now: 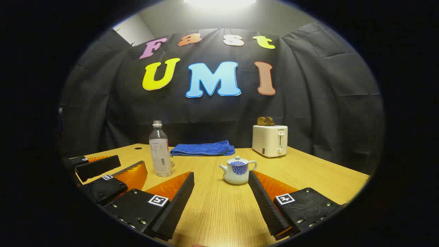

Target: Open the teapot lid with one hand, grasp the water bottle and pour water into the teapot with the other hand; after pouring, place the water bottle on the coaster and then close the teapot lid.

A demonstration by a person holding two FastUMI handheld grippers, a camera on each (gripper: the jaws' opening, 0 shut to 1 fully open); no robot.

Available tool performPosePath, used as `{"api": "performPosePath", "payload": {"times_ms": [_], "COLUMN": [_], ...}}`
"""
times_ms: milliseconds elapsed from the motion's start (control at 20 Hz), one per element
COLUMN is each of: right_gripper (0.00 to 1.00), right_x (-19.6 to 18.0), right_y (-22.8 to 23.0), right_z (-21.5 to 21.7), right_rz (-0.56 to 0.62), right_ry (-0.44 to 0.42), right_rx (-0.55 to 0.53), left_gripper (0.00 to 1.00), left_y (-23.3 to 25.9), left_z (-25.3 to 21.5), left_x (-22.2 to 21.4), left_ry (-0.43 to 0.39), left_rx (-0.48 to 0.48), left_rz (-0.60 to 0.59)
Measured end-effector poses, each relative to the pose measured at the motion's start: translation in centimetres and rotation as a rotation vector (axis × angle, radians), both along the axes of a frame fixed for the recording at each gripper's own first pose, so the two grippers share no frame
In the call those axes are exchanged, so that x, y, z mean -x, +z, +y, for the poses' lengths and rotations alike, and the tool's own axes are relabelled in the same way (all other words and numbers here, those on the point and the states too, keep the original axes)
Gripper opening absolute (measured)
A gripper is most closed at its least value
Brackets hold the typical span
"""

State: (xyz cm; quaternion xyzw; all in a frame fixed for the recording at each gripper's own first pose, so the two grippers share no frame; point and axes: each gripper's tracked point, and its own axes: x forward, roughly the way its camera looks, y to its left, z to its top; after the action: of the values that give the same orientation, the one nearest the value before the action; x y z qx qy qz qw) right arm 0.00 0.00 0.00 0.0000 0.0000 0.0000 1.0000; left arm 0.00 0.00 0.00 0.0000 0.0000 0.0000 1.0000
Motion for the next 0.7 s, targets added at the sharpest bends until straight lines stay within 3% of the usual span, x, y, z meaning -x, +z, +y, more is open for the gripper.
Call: {"api": "performPosePath", "payload": {"times_ms": [700], "right_gripper": [0.98], "right_x": [-0.02], "right_y": [0.03], "right_z": [-0.04], "right_rz": [0.0], "right_ry": [-0.001], "right_rx": [0.001], "left_gripper": [0.99], "left_y": [-0.04], "left_z": [0.06], "left_x": [-0.1], "left_ry": [0.01], "left_rx": [0.0], "left_rz": [0.0]}}
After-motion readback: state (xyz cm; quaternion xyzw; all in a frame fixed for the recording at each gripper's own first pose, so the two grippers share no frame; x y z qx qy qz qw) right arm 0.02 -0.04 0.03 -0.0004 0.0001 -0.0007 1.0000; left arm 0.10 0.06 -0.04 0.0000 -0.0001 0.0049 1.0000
